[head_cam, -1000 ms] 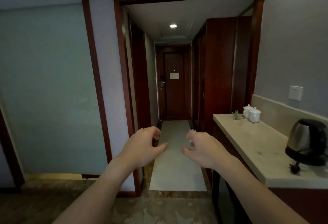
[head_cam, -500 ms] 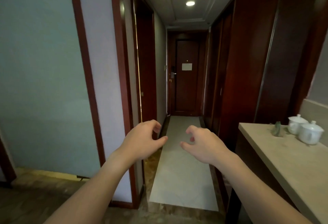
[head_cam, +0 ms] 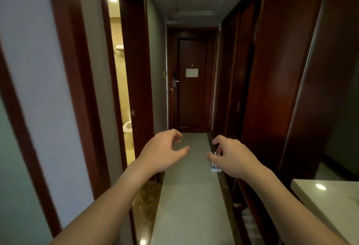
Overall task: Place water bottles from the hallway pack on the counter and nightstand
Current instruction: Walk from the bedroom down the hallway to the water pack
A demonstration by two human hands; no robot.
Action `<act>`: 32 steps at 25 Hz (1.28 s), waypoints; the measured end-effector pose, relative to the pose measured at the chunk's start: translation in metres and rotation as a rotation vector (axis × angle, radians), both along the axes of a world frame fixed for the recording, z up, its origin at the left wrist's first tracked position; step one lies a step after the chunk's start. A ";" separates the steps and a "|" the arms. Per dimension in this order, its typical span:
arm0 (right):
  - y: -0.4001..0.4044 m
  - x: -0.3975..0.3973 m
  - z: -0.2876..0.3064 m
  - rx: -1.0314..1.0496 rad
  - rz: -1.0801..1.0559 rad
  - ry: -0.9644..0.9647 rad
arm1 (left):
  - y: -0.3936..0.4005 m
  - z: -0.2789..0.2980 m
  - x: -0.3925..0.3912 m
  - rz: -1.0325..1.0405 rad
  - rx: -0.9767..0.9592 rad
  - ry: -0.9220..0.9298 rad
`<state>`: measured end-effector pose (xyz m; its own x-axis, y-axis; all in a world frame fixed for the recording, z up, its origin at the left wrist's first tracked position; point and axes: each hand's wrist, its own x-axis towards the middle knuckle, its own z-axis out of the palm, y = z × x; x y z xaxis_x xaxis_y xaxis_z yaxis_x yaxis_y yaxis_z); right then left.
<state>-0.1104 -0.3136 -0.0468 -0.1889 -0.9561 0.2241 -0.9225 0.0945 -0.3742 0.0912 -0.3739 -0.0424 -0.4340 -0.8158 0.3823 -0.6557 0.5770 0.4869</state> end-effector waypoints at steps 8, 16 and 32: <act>-0.273 -0.112 -0.020 -0.065 0.089 -0.011 | -0.260 -0.016 -0.118 0.039 0.007 -0.014; -0.508 -0.188 -0.005 -0.028 0.139 0.043 | -0.497 -0.011 -0.190 0.064 0.009 -0.038; -0.963 -0.329 0.033 -0.104 0.006 0.002 | -0.975 0.034 -0.358 -0.161 -0.002 0.054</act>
<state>-0.4390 -1.2761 -0.0139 -0.1823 -0.9288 0.3227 -0.9239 0.0495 -0.3794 -0.2665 -1.3493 -0.0083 -0.5377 -0.7368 0.4100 -0.5280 0.6733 0.5175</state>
